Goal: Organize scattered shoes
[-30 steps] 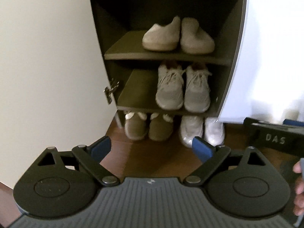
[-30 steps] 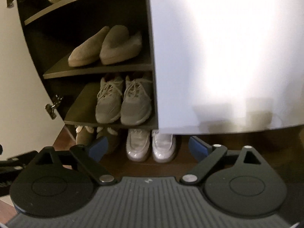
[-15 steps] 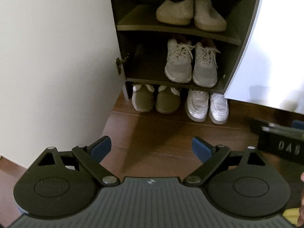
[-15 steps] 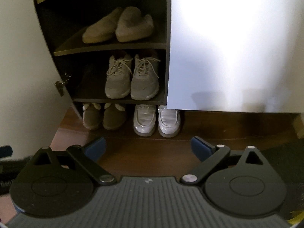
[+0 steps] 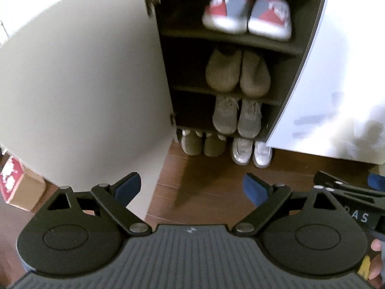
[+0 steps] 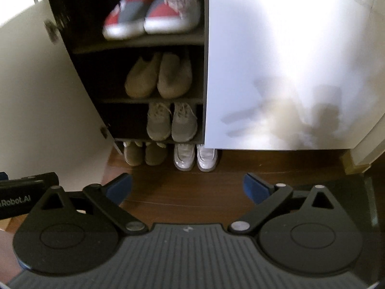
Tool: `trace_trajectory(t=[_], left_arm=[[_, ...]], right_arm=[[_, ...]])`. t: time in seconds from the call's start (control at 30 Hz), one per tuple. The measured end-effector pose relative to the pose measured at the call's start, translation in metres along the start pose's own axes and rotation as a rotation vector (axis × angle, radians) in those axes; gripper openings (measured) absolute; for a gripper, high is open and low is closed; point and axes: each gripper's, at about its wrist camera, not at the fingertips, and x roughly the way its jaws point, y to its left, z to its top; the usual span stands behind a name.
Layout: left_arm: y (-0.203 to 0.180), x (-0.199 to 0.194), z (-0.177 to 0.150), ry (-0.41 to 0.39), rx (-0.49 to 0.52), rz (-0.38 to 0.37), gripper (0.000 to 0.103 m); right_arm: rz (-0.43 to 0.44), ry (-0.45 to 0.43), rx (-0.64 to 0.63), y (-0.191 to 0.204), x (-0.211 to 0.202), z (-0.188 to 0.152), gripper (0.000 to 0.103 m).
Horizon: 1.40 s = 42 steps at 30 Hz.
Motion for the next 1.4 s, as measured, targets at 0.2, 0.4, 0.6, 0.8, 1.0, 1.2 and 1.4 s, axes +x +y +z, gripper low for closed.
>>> trace_trajectory(t=[0.2,0.4,0.6,0.8,1.0,1.2,1.4], left_arm=[[0.033,-0.088,0.011,-0.030,0.004,-0.008,0.093],[0.063,-0.145,0.014,-0.048,0.031,-0.006,0.093],[0.072,-0.178,0.017,-0.050,0.019,-0.014,0.093],[0.066,-0.196,0.008,-0.042,-0.021,-0.020,0.093],[0.042,-0.218,-0.003,-0.064,-0.014,-0.004,0.096],[0.019,-0.250,-0.010,-0.075,-0.041,0.036,0.096],[-0.005,-0.281,-0.017,-0.110,0.003,0.021,0.096]], right_arm=[[-0.018,-0.062,0.001,0.016,-0.105,0.024,0.102],[-0.030,-0.079,0.054,0.029,-0.178,0.029,0.102],[-0.020,-0.083,0.067,0.034,-0.211,0.029,0.102],[-0.002,-0.063,0.009,0.030,-0.227,0.019,0.102],[0.018,-0.041,-0.008,0.007,-0.252,0.006,0.102],[0.046,-0.067,-0.044,-0.023,-0.286,0.002,0.102],[0.081,-0.083,-0.076,-0.055,-0.317,0.000,0.102]])
